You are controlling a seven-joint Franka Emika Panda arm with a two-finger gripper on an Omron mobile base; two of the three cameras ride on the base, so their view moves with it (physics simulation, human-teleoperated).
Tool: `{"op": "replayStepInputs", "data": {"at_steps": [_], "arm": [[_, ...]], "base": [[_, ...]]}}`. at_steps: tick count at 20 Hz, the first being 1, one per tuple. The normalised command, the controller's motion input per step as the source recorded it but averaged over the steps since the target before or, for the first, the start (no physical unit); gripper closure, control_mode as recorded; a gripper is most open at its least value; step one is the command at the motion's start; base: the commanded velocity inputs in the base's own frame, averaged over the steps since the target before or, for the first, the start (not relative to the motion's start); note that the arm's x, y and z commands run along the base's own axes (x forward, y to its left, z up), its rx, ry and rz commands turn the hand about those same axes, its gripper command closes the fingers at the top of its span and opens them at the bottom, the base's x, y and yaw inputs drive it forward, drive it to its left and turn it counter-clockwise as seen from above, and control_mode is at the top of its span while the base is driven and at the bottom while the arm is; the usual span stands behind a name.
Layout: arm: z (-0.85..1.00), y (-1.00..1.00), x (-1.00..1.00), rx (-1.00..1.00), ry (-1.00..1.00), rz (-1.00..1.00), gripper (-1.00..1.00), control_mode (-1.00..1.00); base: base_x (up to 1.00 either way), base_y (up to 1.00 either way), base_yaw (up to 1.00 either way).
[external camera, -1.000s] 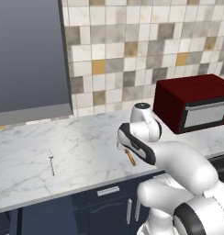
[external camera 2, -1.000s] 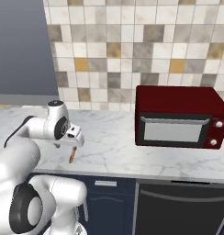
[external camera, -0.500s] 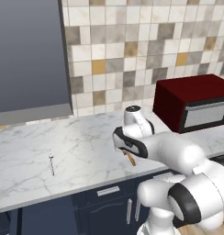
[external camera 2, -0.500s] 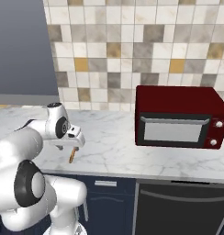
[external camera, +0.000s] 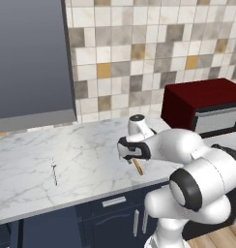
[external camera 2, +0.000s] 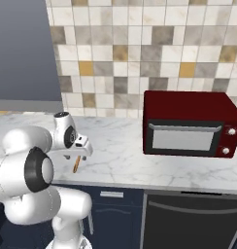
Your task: Organize the utensils by type. Pick up the wooden spoons from the counter and place them in the open cabinet. Then pick up the metallic utensils from the counter and place them in the open drawer.
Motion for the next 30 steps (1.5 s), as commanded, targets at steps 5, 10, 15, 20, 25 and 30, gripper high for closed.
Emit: {"op": "replayStepInputs", "data": {"at_steps": [5,10,15,20,25,30], "arm": [[-0.26,0.00,0.26,0.00,0.00,0.00,-1.00,-1.00],[-0.22,0.00,0.28,0.00,0.01,0.00,-1.00,-1.00],[-0.21,0.00,0.20,0.00,0.01,0.00,-1.00,-1.00],[-0.18,0.01,0.09,0.00,0.01,0.00,-1.00,-1.00],[-0.24,0.00,0.00,0.00,0.06,-0.01,1.00,-1.00],[-0.16,-0.12,-0.05,0.06,0.08,-0.03,1.00,-1.00]], "base": [[0.00,0.00,0.00],[0.00,0.00,0.00],[0.00,0.00,0.00],[0.00,0.00,0.00],[0.00,0.00,0.00],[0.00,0.00,0.00]]}}
